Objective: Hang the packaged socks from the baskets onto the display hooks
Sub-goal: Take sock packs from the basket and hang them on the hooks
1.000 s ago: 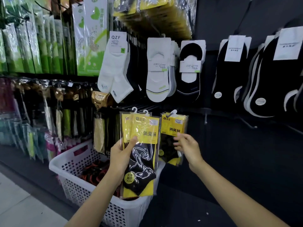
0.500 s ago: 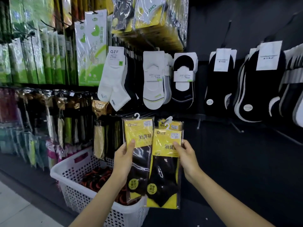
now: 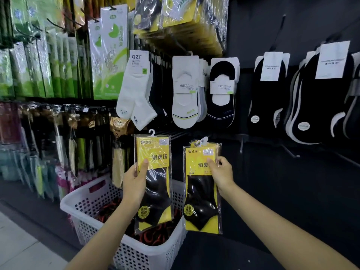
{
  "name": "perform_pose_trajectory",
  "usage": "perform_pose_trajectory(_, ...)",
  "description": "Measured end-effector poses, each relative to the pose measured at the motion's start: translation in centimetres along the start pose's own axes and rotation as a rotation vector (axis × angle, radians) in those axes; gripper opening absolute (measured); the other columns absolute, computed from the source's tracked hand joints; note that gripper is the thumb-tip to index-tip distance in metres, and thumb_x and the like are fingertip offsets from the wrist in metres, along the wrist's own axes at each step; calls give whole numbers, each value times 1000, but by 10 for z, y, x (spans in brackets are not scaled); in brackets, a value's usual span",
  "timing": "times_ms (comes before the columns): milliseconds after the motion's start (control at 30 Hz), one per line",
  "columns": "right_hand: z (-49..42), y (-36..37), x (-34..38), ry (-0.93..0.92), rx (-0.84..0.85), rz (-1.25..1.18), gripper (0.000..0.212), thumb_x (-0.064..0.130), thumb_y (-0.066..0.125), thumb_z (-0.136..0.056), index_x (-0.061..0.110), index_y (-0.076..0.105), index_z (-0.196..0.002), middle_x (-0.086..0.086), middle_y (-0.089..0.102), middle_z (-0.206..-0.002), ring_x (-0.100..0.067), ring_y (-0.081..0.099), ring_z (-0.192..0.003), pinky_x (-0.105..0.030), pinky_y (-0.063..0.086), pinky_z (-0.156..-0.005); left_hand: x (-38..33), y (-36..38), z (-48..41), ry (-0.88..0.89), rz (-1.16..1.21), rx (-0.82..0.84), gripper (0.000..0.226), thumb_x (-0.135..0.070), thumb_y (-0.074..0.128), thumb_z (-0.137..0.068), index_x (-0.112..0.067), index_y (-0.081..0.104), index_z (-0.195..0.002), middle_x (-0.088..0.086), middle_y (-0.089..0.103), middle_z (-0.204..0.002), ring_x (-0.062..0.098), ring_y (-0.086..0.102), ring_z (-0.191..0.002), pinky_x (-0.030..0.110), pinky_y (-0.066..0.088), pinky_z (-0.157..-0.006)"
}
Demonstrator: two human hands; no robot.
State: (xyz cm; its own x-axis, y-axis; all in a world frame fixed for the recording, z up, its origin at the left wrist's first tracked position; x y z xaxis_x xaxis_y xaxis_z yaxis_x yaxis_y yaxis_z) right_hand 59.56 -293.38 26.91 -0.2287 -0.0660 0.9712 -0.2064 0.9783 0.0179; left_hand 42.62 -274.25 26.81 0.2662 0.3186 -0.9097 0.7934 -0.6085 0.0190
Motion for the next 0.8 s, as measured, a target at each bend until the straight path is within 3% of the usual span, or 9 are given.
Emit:
perform_pose_trajectory(167, -20, 3, -20, 120, -96, -26, 20, 27, 61, -92, 8, 59, -89, -18, 65, -107, -34, 62, -101, -47, 51, -93, 6, 1, -3, -11, 17, -18, 43, -41, 52, -93, -20, 35, -59, -9, 27, -56, 9, 28, -55, 26, 28, -59)
perform_pose_trajectory(267, -29, 2, -30, 206, -132, -69, 19, 31, 66, -88, 15, 59, -80, -12, 67, -104, -29, 62, -102, -46, 50, -96, 11, 4, -4, -28, 50, 1, 29, -40, 51, -94, -31, 50, -66, -14, 42, -63, 1, 40, -60, 16, 33, -62)
perform_pose_trajectory(333, -34, -1, -35, 207, -179, -61, 17, 30, 70, -85, 15, 62, -83, -9, 67, -104, -25, 62, -99, -41, 51, -92, 15, 7, -4, -42, 56, 22, 25, -42, 51, -93, -35, 49, -70, -15, 44, -70, -2, 40, -62, 15, 32, -60)
perform_pose_trajectory(400, -34, -7, -39, 185, -244, -2, 18, 27, 72, -84, 12, 63, -89, -8, 67, -102, -21, 61, -92, -34, 51, -83, 19, 7, -4, -45, 45, 28, 29, -43, 51, -93, -30, 45, -67, -13, 39, -68, -1, 34, -60, 17, 29, -60)
perform_pose_trajectory(500, -30, -17, -46, 209, -306, 17, 19, 23, 71, -85, 8, 63, -95, -10, 67, -99, -24, 63, -88, -34, 52, -77, 25, 7, -3, -42, 22, 31, 40, -44, 51, -92, -13, 42, -67, -2, 31, -61, 12, 33, -61, 22, 30, -61)
perform_pose_trajectory(567, -23, -23, -48, 223, -317, -19, 23, 20, 71, -85, 5, 62, -101, -11, 66, -99, -22, 63, -82, -33, 54, -72, 29, 8, 0, -49, 22, 45, 42, -45, 51, -92, -11, 41, -69, 1, 30, -62, 16, 31, -62, 24, 30, -61)
perform_pose_trajectory(667, -12, -22, -42, 169, -194, -54, 27, 23, 69, -87, 5, 60, -105, -12, 65, -104, -21, 62, -87, -37, 55, -83, 36, 12, 5, -95, 42, 71, 37, -45, 51, -92, -13, 46, -75, -3, 37, -63, 10, 34, -60, 20, 31, -60)
perform_pose_trajectory(800, 15, -5, -21, 107, 125, -63, 14, 32, 63, -90, 20, 61, -98, -1, 64, -105, -13, 63, -91, -22, 54, -72, 40, 31, 17, -164, 53, 176, 29, -41, 51, -94, -22, 50, -72, -5, 48, -73, 5, 44, -65, 15, 35, -61)
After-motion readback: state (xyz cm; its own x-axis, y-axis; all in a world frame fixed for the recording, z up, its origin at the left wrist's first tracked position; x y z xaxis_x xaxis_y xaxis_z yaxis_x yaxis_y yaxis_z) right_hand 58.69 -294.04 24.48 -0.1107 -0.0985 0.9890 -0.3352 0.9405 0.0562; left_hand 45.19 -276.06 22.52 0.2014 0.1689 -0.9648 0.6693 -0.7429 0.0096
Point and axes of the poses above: each hand's wrist, its own z-axis away from the middle knuckle, its own y-axis out of the palm, x = y × z, the point moved 4 cm from there along -z, towards the middle knuckle
